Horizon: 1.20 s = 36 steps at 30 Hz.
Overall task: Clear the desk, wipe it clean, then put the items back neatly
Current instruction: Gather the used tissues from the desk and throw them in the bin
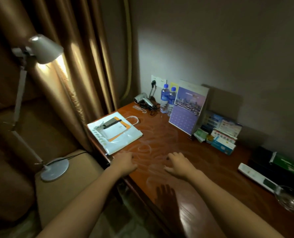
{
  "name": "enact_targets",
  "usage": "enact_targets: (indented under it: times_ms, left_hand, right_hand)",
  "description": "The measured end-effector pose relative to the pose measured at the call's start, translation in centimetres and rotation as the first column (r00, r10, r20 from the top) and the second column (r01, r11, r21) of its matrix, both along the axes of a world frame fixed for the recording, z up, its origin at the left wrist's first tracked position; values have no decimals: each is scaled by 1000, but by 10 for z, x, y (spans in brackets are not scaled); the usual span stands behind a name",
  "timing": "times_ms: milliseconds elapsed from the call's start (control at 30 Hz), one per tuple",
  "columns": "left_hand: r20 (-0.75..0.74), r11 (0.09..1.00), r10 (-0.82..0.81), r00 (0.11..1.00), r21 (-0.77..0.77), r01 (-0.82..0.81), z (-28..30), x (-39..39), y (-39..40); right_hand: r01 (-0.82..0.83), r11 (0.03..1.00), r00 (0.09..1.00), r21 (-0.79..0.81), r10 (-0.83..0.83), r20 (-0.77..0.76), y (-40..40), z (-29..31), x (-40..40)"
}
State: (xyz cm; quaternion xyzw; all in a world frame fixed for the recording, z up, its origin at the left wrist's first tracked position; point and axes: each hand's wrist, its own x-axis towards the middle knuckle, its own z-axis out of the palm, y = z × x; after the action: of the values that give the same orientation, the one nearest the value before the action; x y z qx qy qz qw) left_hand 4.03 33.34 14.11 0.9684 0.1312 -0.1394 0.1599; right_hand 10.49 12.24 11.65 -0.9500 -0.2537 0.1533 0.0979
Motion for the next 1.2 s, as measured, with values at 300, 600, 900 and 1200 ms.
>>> enact_targets:
  times_ms: [300, 600, 900, 1200]
  left_hand:
    - [-16, 924, -383, 924, -3, 383, -9, 45, -68]
    - [-22, 728, -684, 729, 28, 685, -8, 5, -130]
    - [-11, 878, -478, 878, 12, 478, -4, 12, -69]
    - [-17, 996, -75, 997, -57, 74, -5, -12, 52]
  right_hand:
    - [375, 927, 927, -25, -375, -21, -74, 3, -45]
    - [567, 821, 823, -65, -568, 10, -109, 4, -137]
    - [375, 926, 927, -53, -373, 49, -74, 19, -91]
    - [39, 999, 999, -6, -39, 25, 35, 19, -31]
